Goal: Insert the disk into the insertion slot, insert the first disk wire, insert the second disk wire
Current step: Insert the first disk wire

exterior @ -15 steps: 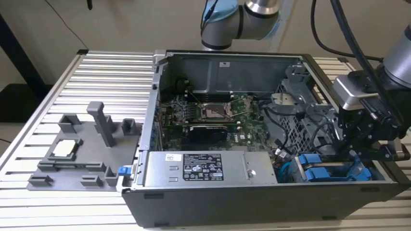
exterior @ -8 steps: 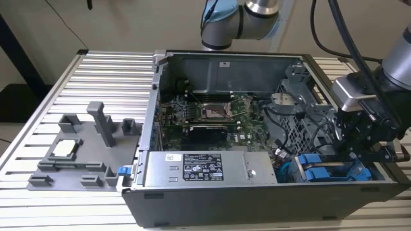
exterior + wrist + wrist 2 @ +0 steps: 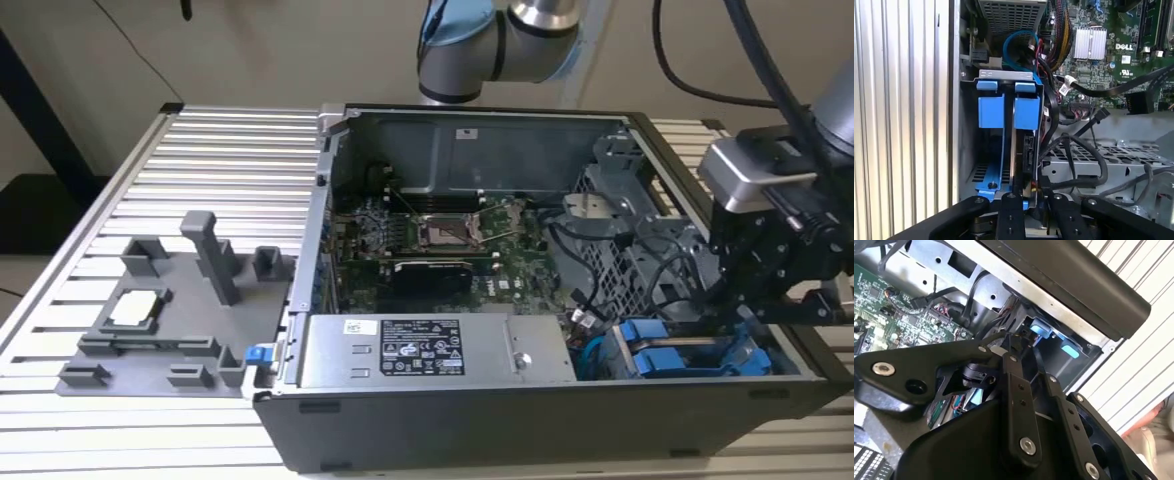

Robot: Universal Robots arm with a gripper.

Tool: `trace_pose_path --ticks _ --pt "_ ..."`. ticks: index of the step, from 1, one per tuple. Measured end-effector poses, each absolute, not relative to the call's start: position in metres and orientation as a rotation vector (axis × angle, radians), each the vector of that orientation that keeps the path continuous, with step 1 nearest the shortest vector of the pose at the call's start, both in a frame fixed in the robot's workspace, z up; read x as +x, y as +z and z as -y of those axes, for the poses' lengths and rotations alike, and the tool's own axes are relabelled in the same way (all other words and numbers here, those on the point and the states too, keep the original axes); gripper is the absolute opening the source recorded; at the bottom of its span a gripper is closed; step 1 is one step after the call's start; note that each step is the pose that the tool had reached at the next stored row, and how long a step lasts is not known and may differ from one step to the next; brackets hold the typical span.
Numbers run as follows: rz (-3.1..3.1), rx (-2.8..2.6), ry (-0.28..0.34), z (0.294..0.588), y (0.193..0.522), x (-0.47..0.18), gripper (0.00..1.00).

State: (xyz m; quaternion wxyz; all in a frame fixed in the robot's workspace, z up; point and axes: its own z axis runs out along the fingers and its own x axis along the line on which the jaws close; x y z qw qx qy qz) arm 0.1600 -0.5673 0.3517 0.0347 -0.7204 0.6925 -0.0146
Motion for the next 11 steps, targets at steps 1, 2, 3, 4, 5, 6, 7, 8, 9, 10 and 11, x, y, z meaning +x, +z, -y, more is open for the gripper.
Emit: trace_pose_path --ticks 1,2,3,4,5,6,7,8,9,10,11 --pt "-2.129 -2.215 -0.045 0.567 0.356 0.160 0.27" --pt "-2.129 -2.215 -0.045 0.567 0.361 0.160 0.27" --pt "-2.129 -2.215 -0.045 0.567 0.365 0.160 0.27" --pt "-2.129 -2.215 -0.044 0.567 0.370 0.160 0.27" --pt "-2.129 -2.215 -0.045 0.567 0.374 0.160 0.27" --pt "-2.129 -2.215 -0.045 0.567 0.379 0.160 0.27" --pt "-2.129 -2.215 -0.045 0.567 0.381 0.160 0.27" --pt "-2.129 -2.215 -0.045 0.567 0.381 0.160 0.27" --pt "-2.129 -2.215 -0.045 0.567 0.381 0.160 0.27" --pt "-2.129 -2.215 -0.045 0.567 0.381 0.160 0.27" --pt "-2.129 -2.215 -0.045 0.567 0.381 0.160 0.27"
